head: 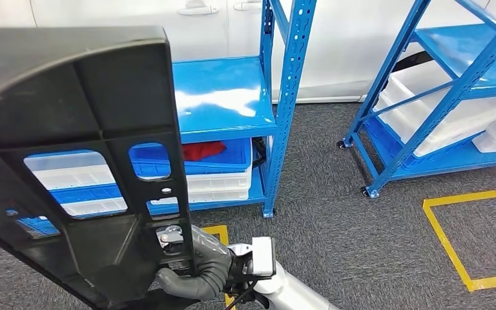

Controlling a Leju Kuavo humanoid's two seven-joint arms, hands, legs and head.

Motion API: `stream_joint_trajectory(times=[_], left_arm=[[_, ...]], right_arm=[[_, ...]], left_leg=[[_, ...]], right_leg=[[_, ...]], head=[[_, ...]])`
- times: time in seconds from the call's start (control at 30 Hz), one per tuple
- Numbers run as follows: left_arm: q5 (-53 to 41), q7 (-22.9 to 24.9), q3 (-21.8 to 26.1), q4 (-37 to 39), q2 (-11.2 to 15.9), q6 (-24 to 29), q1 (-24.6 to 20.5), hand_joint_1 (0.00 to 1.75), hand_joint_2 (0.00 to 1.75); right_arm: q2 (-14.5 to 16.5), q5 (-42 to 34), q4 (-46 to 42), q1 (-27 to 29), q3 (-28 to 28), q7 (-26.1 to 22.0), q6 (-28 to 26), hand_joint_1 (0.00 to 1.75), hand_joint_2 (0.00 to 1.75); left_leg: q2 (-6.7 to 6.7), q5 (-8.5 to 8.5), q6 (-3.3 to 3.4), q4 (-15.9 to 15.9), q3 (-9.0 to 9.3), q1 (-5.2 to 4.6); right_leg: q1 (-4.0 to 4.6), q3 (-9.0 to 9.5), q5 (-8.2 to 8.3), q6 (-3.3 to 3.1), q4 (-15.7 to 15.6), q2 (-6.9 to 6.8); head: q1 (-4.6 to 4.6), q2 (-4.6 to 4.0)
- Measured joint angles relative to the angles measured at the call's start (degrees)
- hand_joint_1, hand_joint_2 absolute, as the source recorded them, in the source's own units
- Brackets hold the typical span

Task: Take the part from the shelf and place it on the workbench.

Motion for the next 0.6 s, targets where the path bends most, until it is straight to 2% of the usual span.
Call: stream_joint_trajectory(times=[0.03, 0.07, 0.1, 0.13, 0.17, 0.23, 0.27, 0.3, 0.37, 0.4, 0.43, 0.5, 0.53, 0.57, 0.6], left_arm=[[0.0, 0.0, 0.0, 0.0, 0.0, 0.0, 0.1, 0.00, 0.00], [0.0, 0.0, 0.0, 0.0, 0.0, 0.0, 0.1, 0.00, 0.00], [0.0, 0.0, 0.0, 0.0, 0.0, 0.0, 0.1, 0.00, 0.00], [0.0, 0.0, 0.0, 0.0, 0.0, -0.1, 0.1, 0.00, 0.00], [0.0, 0.0, 0.0, 0.0, 0.0, -0.1, 0.1, 0.00, 0.00], [0.0, 0.0, 0.0, 0.0, -0.1, -0.1, 0.1, 0.00, 0.00], [0.0, 0.1, 0.0, 0.0, -0.2, -0.1, 0.1, 0.00, 0.00], [0.0, 0.1, 0.0, 0.0, -0.2, -0.1, 0.1, 0.00, 0.00], [0.0, 0.2, 0.0, 0.0, -0.2, -0.1, 0.1, 0.00, 0.00], [0.0, 0.2, 0.0, 0.0, -0.2, -0.2, 0.1, 0.00, 0.00], [0.0, 0.3, 0.0, 0.0, -0.2, -0.2, 0.1, 0.00, 0.00], [0.0, 0.3, 0.0, 0.0, -0.2, -0.2, 0.2, 0.00, 0.00], [0.0, 0.4, 0.0, 0.0, -0.2, -0.2, 0.3, 0.00, 0.00], [0.0, 0.4, 0.0, 0.0, -0.2, -0.2, 0.4, 0.00, 0.00], [0.0, 0.4, 0.0, 0.0, -0.2, -0.2, 0.4, 0.00, 0.00]], right_arm=[[0.0, 0.0, 0.2, 0.0, 0.0, 0.0, 0.0, 1.75, 1.75], [-0.1, 0.0, 0.4, 0.0, 0.1, 0.0, 0.0, 1.75, 1.75], [-0.1, -0.1, 0.6, 0.0, 0.1, 0.0, 0.0, 1.75, 1.75], [-0.1, -0.2, 0.7, -0.1, 0.1, 0.0, 0.0, 1.75, 1.75], [-0.1, -0.3, 0.9, -0.3, 0.1, 0.2, -0.1, 1.75, 1.75], [0.2, -0.7, 1.1, -1.0, 0.2, 0.8, -0.2, 1.75, 1.75], [0.4, -1.0, 1.1, -1.4, 0.3, 1.2, -0.2, 1.75, 1.75], [0.6, -1.3, 1.2, -1.8, 0.3, 1.5, -0.2, 1.75, 1.75], [0.9, -1.5, 1.3, -2.2, 0.3, 2.1, -0.3, 1.75, 1.75], [1.0, -1.6, 1.4, -2.3, 0.3, 2.2, -0.2, 1.75, 1.75], [1.2, -1.6, 1.5, -2.3, 0.4, 2.3, -0.2, 1.75, 1.75], [1.4, -1.8, 1.7, -2.5, 0.5, 2.3, -0.2, 1.75, 1.75], [1.5, -1.9, 1.8, -2.5, 0.5, 2.3, -0.2, 1.75, 1.75], [1.5, -1.9, 2.0, -2.5, 0.6, 2.3, -0.2, 1.75, 1.75], [1.5, -1.9, 2.1, -2.5, 0.7, 2.3, -0.2, 1.75, 1.75]], left_leg=[[0.00, 0.59, -0.03, 0.0, -0.92, -0.01], [0.02, 1.22, -0.11, 0.1, -1.82, -0.01], [0.04, 1.80, -0.22, 0.2, -2.66, -0.02], [0.04, 2.31, -0.35, 0.3, -3.38, -0.03], [0.03, 2.76, -0.50, 0.4, -3.93, -0.03], [0.02, 3.53, -1.01, 0.6, -4.60, -0.12], [0.04, 3.88, -1.36, 0.7, -4.74, -0.12], [0.07, 4.24, -1.77, 0.6, -4.81, -0.09], [0.04, 4.36, -2.46, 0.8, -5.06, 0.11], [-0.03, 3.44, -2.72, 1.8, -5.54, 0.19], [-0.11, 1.78, -2.94, 3.9, -6.42, 0.26], [-0.19, -2.71, -3.43, 11.4, -9.10, 0.37], [-0.19, -4.16, -3.68, 14.8, -10.19, 0.42], [-0.19, -4.62, -3.87, 16.7, -10.51, 0.46], [-0.16, -3.92, -4.01, 16.2, -9.74, 0.51]], right_leg=[[-0.10, -0.59, -0.84, 0.15, 3.3, 0.00], [-0.19, -0.48, -0.20, 0.22, 5.2, -0.01], [-0.24, 0.52, 1.36, 0.18, 5.3, -0.01], [-0.22, 2.57, 3.03, -0.02, 3.2, -0.01], [-0.14, 5.59, 3.89, -0.41, -0.5, -0.02], [0.19, 11.51, 2.92, -1.15, -8.9, -0.16], [0.41, 13.18, 2.11, -1.41, -11.5, -0.22], [0.60, 13.73, 1.71, -1.59, -12.8, -0.27], [0.45, 13.60, 2.47, -2.16, -13.5, -0.35], [0.28, 13.48, 2.94, -2.52, -13.8, -0.45], [0.10, 13.31, 3.42, -2.81, -14.1, -0.54], [0.17, 12.62, 3.97, -3.09, -14.1, -0.63], [0.21, 12.26, 4.18, -3.08, -14.0, -0.63], [0.21, 11.93, 4.32, -3.03, -13.8, -0.66], [0.16, 11.67, 4.39, -2.96, -13.6, -0.77]], head=[[0.00, 0.00], [0.00, 0.00], [0.00, 0.00], [0.00, 0.00], [0.00, 0.00], [0.00, 0.00], [-0.01, 0.00], [-0.01, 0.00], [-0.01, 0.00], [0.00, 0.00], [0.00, 0.00], [0.00, 0.00], [0.00, 0.00], [0.00, 0.00], [0.00, 0.00]])
